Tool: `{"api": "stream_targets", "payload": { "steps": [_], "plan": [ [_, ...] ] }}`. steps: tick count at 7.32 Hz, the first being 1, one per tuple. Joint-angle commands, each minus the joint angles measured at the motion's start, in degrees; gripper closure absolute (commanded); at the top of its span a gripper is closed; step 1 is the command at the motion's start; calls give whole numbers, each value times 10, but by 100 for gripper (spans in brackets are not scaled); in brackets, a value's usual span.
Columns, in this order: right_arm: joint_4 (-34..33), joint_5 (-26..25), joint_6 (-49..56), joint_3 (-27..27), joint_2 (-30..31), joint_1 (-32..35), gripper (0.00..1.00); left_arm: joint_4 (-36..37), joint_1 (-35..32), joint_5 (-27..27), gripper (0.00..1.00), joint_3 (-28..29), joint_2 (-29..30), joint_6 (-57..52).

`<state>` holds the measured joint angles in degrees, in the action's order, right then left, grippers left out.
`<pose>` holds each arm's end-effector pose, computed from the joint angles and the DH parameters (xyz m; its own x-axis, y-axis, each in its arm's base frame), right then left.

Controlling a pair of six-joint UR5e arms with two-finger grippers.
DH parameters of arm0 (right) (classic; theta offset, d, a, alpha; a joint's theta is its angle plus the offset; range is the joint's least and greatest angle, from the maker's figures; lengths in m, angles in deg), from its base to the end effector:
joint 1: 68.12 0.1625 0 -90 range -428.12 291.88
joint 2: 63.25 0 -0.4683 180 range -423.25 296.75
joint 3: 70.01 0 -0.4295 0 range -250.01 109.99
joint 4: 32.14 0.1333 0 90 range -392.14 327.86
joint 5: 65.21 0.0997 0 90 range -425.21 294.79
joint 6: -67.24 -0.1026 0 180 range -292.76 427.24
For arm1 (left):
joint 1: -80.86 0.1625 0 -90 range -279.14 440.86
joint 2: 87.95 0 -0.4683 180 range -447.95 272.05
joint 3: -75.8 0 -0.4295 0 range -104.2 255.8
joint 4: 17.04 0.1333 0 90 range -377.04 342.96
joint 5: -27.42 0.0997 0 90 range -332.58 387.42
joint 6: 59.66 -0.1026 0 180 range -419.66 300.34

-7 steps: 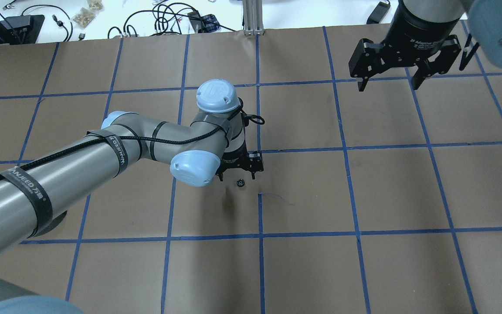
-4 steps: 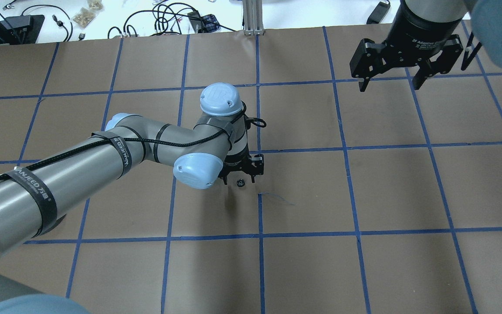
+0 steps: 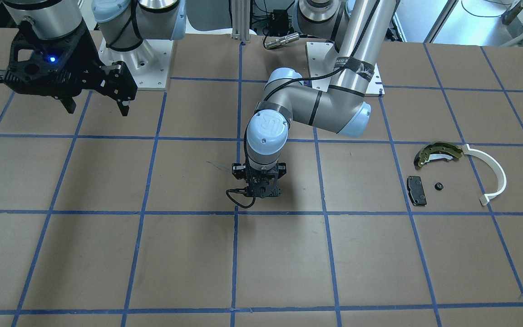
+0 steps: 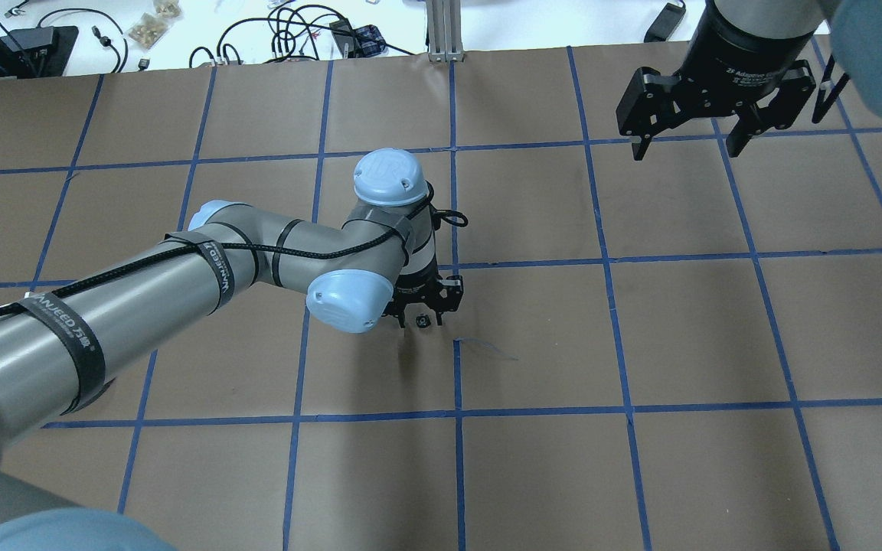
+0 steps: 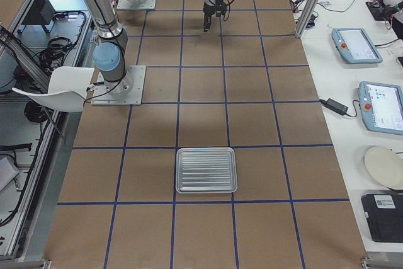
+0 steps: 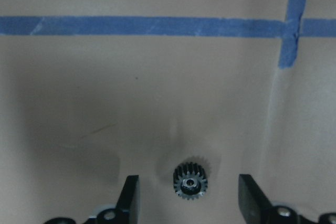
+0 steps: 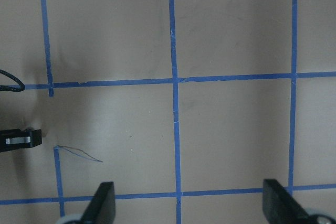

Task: Place bearing gear from tray to pile

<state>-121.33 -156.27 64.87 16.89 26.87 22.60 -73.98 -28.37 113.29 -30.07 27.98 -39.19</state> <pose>0.1381 -0.5301 0.5566 -0.9994 0.0295 0.0167 0.0288 0.9987 -0.0428 -0.3331 -0.5277 0.1811 -0.9995 -0.0283 0.0135 -0.0256 0.9856 0.1673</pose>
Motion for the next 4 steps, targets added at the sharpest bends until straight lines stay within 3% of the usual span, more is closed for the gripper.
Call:
{"api": "stream_targets", "payload": {
  "steps": [1, 2, 4],
  "plan": [
    [1, 0, 0, 0, 1, 1, 0, 0, 0, -1, 41, 0, 2, 0],
    [0, 0, 0, 0, 0, 1, 0, -2, 1, -1, 66, 0, 1, -1],
    [0, 0, -1, 0, 1, 2, 0, -6, 1, 0, 100, 0, 0, 0]
  ]
}}
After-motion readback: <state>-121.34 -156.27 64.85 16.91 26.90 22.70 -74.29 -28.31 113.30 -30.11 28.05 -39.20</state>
